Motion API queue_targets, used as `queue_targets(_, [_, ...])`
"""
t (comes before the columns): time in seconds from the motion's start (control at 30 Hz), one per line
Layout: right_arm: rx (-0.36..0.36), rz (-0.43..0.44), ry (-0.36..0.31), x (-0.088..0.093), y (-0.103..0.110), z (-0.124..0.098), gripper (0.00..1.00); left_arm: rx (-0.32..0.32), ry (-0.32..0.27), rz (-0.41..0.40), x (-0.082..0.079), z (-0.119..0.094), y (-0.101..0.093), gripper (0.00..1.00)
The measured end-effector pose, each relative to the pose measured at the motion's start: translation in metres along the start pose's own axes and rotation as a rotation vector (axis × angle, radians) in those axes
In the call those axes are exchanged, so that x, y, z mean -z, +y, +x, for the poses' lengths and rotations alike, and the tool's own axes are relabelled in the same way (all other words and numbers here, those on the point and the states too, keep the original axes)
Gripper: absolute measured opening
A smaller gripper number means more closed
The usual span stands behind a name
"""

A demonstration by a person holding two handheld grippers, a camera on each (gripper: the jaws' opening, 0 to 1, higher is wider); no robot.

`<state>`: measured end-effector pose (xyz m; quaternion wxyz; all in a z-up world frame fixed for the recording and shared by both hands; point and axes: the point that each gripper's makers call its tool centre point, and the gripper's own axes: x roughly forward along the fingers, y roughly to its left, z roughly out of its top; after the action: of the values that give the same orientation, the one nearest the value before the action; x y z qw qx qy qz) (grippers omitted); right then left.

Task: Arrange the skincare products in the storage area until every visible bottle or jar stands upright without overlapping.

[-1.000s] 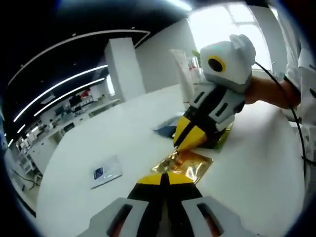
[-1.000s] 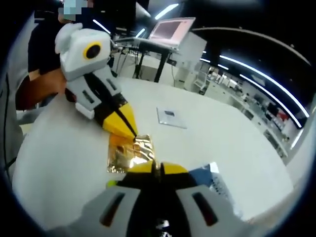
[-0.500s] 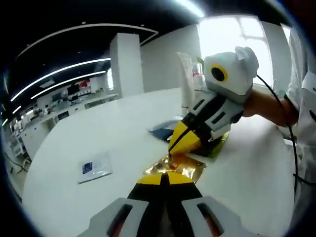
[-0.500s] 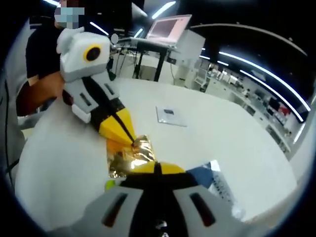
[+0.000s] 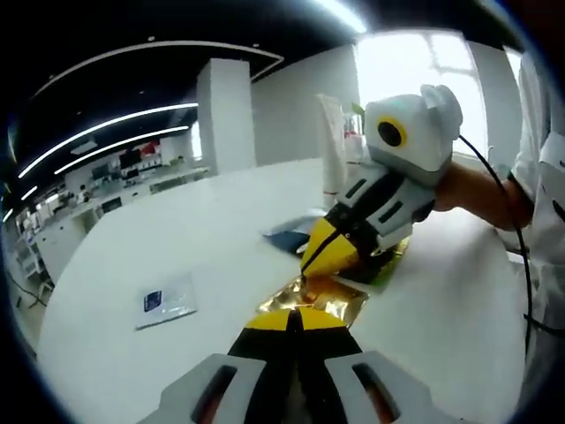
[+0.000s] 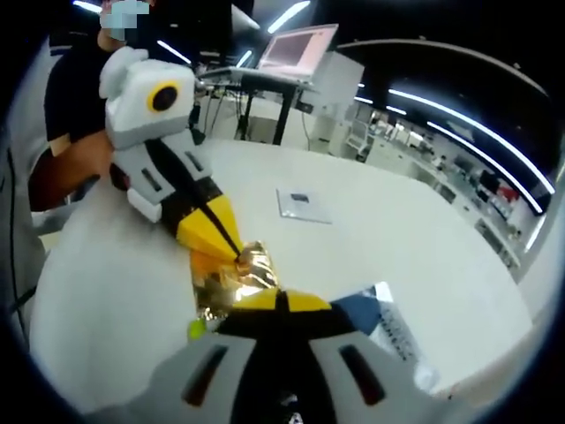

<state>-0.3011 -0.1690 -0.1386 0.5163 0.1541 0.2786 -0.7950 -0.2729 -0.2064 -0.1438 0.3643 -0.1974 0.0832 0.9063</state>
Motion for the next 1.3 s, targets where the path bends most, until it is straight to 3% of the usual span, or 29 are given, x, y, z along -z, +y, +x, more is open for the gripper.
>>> queue_targets(0.37, [-0.009,0.028,-0.003,0.000,0.001,-0.001,0.00,-0.011,0.002,0.003,0.000,-0.001,0.002,0.00])
queue_targets(0.73, [0.002,0.045,0.009,0.000,0.001,-0.001,0.00,-0.027,0.013,-0.042,-0.001,-0.001,0.003,0.00])
queue_targets(0.8, [-0.005,0.025,-0.014,-0.005,0.004,-0.002,0.00,-0.040,0.019,-0.042,-0.001,-0.001,0.003,0.00])
queue_targets(0.83, [0.000,0.041,-0.057,-0.014,0.003,-0.003,0.00,-0.051,0.014,-0.042,-0.003,-0.001,0.004,0.00])
queue_targets(0.97, [0.007,0.045,-0.061,-0.020,0.001,-0.006,0.00,-0.027,-0.056,-0.108,-0.020,-0.006,-0.001,0.00])
queue_targets(1.3, [0.011,0.077,-0.077,-0.027,-0.004,-0.007,0.00,-0.070,-0.064,-0.125,-0.029,-0.018,0.013,0.00])
